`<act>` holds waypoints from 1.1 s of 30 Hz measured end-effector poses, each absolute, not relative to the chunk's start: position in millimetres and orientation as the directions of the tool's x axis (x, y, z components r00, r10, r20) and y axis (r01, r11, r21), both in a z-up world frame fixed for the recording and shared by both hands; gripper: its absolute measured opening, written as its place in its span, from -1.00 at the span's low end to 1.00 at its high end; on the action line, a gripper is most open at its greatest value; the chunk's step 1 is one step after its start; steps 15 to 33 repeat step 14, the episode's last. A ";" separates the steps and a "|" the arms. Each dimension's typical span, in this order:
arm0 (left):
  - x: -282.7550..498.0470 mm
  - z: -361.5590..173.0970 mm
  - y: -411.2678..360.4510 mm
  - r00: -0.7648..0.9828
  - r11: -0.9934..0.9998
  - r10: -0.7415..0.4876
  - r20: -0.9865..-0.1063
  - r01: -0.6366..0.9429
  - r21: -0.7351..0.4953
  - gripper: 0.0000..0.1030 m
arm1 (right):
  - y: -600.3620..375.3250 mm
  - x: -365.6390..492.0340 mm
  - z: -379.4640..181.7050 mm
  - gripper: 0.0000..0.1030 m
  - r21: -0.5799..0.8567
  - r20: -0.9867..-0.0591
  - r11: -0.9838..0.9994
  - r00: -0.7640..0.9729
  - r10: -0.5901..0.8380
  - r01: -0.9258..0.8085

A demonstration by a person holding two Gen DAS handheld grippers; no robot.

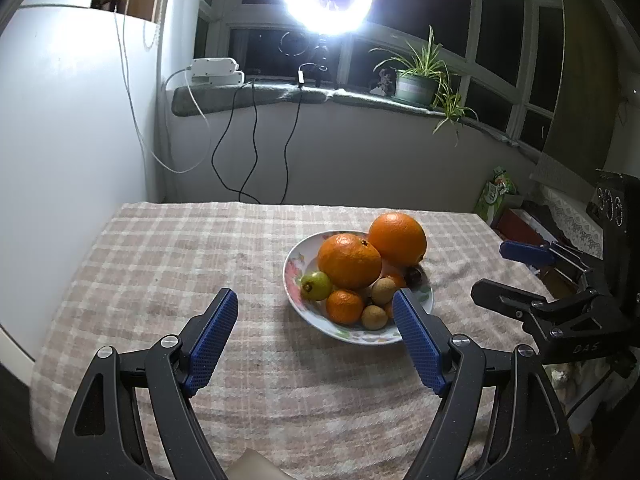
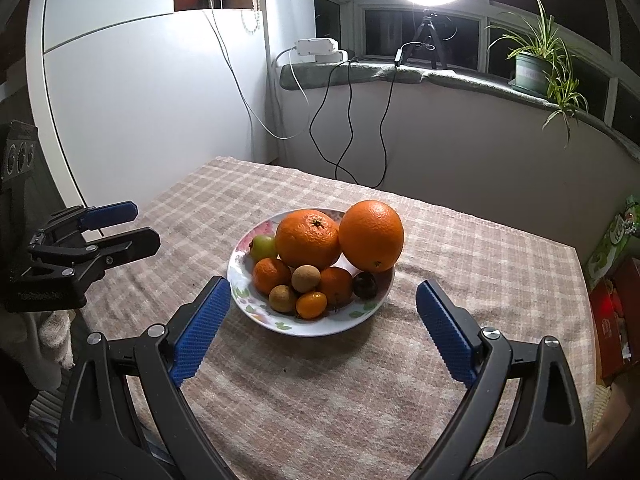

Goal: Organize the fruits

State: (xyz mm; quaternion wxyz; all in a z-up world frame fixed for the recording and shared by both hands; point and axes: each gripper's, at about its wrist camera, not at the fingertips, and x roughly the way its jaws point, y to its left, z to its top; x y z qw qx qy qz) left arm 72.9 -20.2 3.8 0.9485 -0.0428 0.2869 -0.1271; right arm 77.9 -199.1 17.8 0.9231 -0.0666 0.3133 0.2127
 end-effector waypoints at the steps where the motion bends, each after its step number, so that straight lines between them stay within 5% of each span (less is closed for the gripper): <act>1: 72.8 4.3 -20.3 0.804 0.964 -0.265 -0.532 0.217 -0.153 0.55 | -198.9 78.3 17.5 0.86 0.009 -0.607 0.900 0.713 0.351 -0.436; 33: 76.0 2.8 -21.3 0.797 0.963 -0.270 -0.541 0.222 -0.155 0.55 | -201.2 78.4 11.1 0.86 0.011 -0.615 0.904 0.711 0.342 -0.426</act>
